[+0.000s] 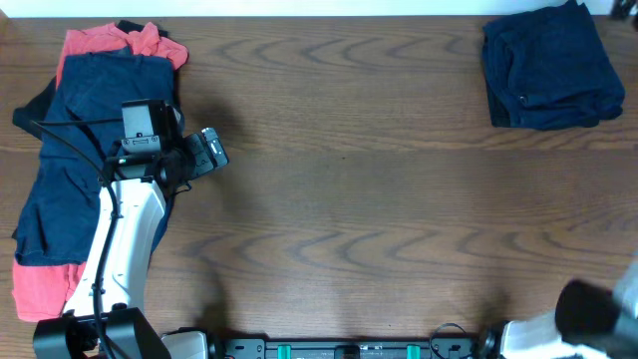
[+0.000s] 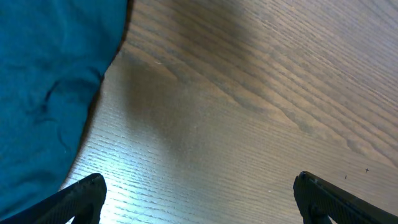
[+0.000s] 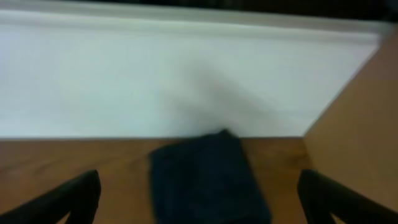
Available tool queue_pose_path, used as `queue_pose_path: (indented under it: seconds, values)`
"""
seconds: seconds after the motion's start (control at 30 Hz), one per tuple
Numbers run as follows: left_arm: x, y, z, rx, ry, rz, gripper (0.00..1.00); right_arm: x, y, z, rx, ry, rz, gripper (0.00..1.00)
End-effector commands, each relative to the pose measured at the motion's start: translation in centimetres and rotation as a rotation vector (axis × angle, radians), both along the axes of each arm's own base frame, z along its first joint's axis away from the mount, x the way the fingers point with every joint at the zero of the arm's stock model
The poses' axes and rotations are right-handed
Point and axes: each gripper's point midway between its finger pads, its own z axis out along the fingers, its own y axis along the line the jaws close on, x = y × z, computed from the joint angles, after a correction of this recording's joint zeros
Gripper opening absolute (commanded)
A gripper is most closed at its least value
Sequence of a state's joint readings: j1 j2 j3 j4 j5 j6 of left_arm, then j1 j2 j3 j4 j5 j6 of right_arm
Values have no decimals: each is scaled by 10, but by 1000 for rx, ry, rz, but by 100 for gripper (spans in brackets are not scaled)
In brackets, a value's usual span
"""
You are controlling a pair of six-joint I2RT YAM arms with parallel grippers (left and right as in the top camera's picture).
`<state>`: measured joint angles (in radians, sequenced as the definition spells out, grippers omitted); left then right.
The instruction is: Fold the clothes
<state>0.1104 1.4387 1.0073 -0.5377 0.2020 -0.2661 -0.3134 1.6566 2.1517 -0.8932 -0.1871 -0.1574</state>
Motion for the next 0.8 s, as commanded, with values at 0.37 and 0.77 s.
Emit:
queue_pose_path:
  seconds: [0.37,0.77]
  values:
    - [-1,4,-2,10,5,12,98,-110,77,0,67,159,127,99]
    - [-1,3,-2,9,5,12,98,-134,82,-17,93,252,124,99]
